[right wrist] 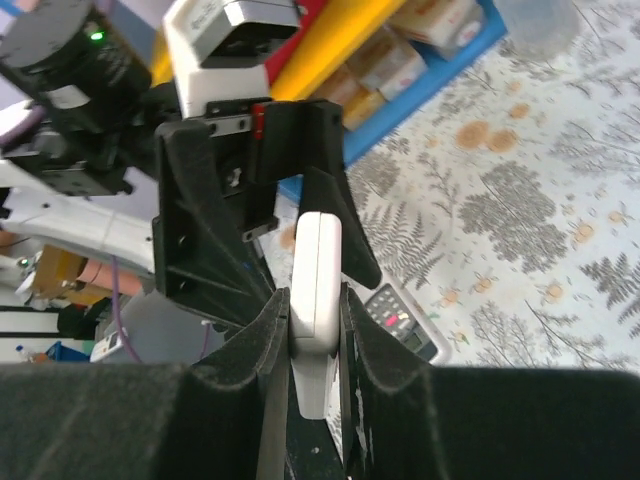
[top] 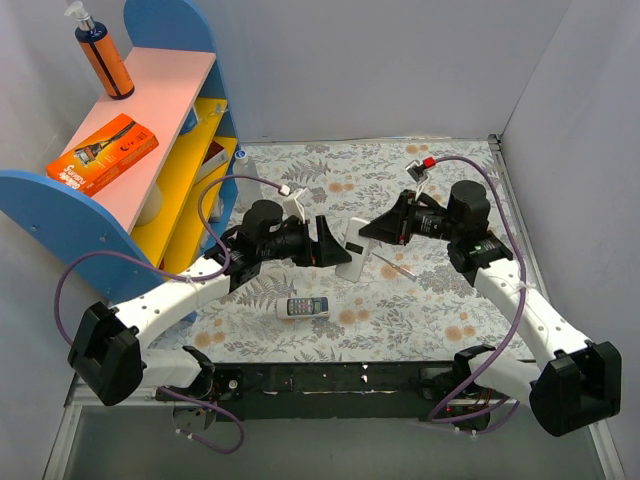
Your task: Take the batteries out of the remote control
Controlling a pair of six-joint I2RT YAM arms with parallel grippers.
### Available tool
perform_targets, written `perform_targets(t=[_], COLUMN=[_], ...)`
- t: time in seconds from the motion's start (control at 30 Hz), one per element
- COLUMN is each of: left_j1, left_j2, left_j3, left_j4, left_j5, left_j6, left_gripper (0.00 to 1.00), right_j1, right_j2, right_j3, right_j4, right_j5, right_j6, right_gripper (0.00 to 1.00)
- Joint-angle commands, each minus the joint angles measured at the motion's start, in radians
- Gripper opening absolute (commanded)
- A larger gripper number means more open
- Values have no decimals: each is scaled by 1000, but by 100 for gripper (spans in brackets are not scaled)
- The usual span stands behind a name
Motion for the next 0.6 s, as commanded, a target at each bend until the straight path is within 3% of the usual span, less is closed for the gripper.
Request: perform_targets(t=[0.0, 0.13, 0.23, 0.57], left_j1=[28, 28, 28, 28], left_j2=[-48, -58, -49, -38], left_j3=[-67, -141, -173, -219], left_j4=[258, 539, 637, 748], left_j5=[221, 340, 379, 396], left_j6=[-163, -309, -385, -438], left_gripper=[78, 69, 61, 34], right_j1=[2, 2, 2, 2], right_j2=[-58, -91, -93, -41], right_j3=[-50, -80, -74, -134], right_j4=[328, 467, 490, 589], right_j5=[-146, -140, -126, -137], right_j6=[171, 248, 271, 371], right_gripper=[1, 1, 1, 1])
